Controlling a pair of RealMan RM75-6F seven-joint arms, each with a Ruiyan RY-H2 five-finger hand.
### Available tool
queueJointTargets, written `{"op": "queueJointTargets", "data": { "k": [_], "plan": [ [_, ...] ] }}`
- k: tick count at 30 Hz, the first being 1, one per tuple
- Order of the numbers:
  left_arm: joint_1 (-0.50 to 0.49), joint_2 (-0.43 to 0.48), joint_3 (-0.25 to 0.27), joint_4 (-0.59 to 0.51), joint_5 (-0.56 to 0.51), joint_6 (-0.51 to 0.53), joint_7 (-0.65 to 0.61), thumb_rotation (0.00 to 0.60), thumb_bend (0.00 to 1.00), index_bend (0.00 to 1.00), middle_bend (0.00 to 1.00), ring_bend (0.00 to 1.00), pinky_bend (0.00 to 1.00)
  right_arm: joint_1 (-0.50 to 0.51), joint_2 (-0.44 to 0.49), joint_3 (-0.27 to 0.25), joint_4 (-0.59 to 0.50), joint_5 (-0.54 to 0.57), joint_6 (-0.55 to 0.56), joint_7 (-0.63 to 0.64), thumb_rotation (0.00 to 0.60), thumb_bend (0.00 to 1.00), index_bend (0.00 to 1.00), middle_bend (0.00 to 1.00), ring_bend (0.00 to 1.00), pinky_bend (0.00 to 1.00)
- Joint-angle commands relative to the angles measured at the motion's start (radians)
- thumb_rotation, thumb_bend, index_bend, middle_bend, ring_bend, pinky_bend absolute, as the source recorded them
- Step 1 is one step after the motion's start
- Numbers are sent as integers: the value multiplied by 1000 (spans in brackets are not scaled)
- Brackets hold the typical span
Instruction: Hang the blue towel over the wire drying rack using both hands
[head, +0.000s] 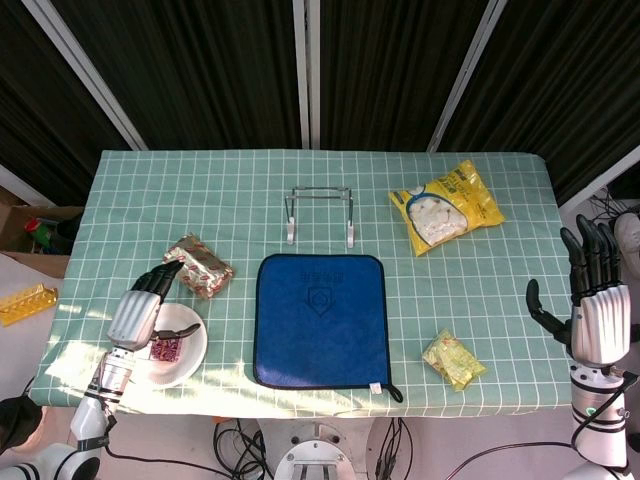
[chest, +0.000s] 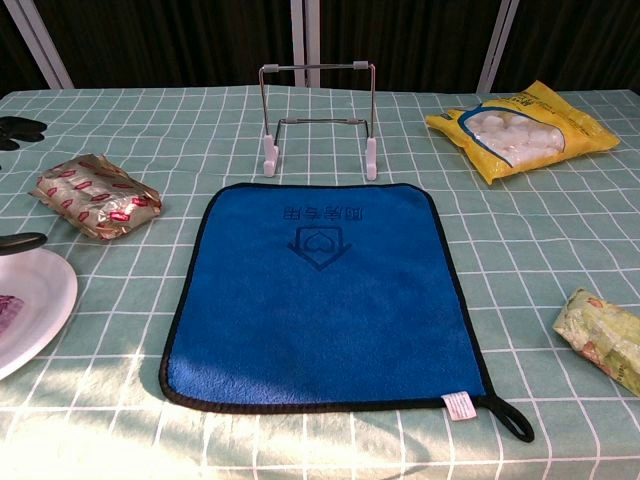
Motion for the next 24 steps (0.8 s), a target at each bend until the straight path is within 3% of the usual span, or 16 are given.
{"op": "queueJointTargets", "data": {
  "k": [1,10,17,24],
  "plan": [
    [5,4,5,1,1,11,3,315,112,26,86,97,198,-6,-1,-5,7,6,6,9,600,437,0,0,0,0],
    [7,31,18,-39,21,36,37,316,114,26,86,97,198,-15,-6,-18,24,14,13,24,600,437,0,0,0,0],
    [2,81,64,-137,121,75,107,314,113,29,88,97,198,-26,7,-21,22,20,23,27,600,437,0,0,0,0],
    [-26,192,120,-328,230,35,275,440,117,53,100,102,199,-32,31,-24,17,35,13,28,600,438,0,0,0,0]
  ]
}}
